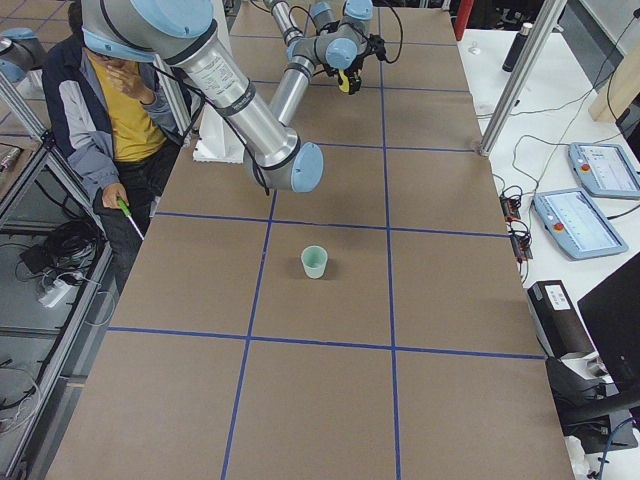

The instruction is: Transfer and stack yellow cup on green cup

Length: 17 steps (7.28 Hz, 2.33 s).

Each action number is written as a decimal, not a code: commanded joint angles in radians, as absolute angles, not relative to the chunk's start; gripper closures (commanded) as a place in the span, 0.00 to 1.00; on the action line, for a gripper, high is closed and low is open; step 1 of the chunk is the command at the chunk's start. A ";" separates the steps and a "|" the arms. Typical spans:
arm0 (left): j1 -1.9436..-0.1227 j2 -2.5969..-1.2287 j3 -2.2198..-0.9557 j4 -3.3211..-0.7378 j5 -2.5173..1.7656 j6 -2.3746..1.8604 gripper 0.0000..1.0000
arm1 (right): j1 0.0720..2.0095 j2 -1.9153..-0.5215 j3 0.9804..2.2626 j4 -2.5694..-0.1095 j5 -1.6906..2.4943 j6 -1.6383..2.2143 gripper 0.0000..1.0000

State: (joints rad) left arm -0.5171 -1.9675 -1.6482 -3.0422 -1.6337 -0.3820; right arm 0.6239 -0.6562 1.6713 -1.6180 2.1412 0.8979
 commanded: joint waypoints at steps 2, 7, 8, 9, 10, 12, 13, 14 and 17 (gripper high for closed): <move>-0.517 -1.968 -1.649 -3.056 -1.634 -0.382 0.86 | 0.623 -0.658 1.671 -1.617 2.166 0.894 0.36; -0.515 -1.956 -1.649 -3.077 -1.634 -0.380 0.84 | 0.624 -0.657 1.671 -1.617 2.174 0.896 0.56; -0.515 -1.956 -1.649 -3.077 -1.635 -0.380 0.83 | 0.626 -0.657 1.671 -1.617 2.174 0.897 0.63; -0.511 -1.956 -1.649 -3.077 -1.634 -0.380 0.83 | 0.624 -0.652 1.671 -1.617 2.172 0.900 0.69; -0.509 -1.956 -1.649 -3.077 -1.635 -0.380 0.83 | 0.624 -0.650 1.671 -1.615 2.169 0.900 0.73; -0.508 -1.956 -1.649 -3.077 -1.634 -0.382 0.77 | 0.624 -0.649 1.672 -1.614 2.164 0.897 0.95; -0.508 -1.954 -1.649 -3.083 -1.635 -0.382 0.72 | 0.624 -0.649 1.681 -1.614 2.158 0.897 1.00; -0.508 -1.953 -1.649 -3.089 -1.637 -0.383 0.44 | 0.626 -0.649 1.683 -1.614 2.155 0.897 1.00; -0.508 -1.953 -1.648 -3.091 -1.637 -0.383 0.01 | 0.633 -0.663 1.687 -1.614 2.134 0.903 1.00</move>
